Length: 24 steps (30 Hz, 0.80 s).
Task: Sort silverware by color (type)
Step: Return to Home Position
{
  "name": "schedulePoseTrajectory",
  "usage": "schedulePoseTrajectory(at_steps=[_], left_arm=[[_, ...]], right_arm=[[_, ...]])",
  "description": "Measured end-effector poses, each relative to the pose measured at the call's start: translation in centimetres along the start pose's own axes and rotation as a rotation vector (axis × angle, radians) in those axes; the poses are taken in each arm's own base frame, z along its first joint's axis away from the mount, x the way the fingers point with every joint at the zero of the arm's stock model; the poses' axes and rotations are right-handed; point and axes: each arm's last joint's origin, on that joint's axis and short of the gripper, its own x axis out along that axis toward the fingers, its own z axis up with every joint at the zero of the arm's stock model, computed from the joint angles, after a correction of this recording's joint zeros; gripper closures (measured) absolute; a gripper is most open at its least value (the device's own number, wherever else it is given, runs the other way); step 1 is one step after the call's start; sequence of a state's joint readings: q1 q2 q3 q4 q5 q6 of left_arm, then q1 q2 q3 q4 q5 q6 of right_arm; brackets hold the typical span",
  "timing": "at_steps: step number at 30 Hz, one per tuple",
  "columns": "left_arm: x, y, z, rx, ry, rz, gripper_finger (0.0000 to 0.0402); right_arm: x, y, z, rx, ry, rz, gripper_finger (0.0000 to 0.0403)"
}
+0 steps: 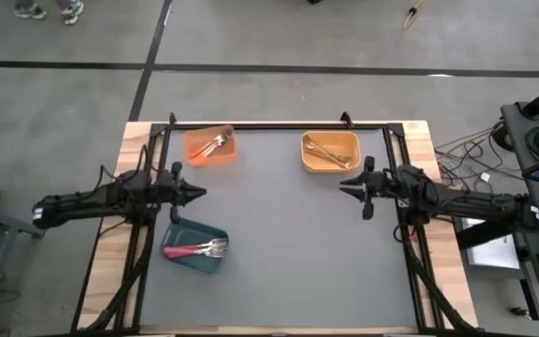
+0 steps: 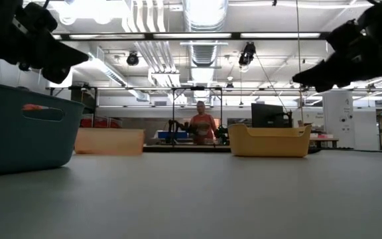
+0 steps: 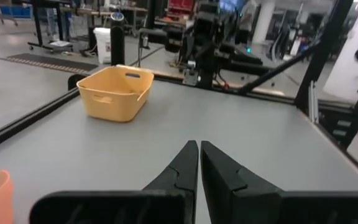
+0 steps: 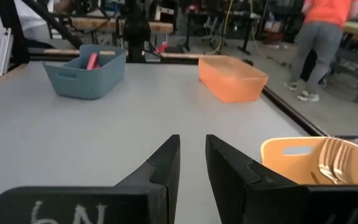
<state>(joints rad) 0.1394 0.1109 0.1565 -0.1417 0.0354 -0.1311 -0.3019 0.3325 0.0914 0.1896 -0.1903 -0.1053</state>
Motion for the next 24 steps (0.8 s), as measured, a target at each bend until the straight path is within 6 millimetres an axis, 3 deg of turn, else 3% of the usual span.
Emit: schedulePoseTrajectory(at_steps=[6,14,24], left_arm=[[-0.2,0.0,0.0,-0.022,-0.09,-0.013,0.0402],[0.1,0.3,-1.9,-0.062,-0.114,-0.02,0.0402],[0.5,0.4,-2.6,-0.067,-0.108,-0.017,0.0401]], right_arm=[[-1.3,0.3,-1.0,-0.034,-0.09,-0.022,0.0335],[-2.4,0.4,-1.2,-0.038,-0.122,-0.075,0.0335],[-2.3,0.2,-1.4,-0.036,-0.096,-0.147,0.0335]])
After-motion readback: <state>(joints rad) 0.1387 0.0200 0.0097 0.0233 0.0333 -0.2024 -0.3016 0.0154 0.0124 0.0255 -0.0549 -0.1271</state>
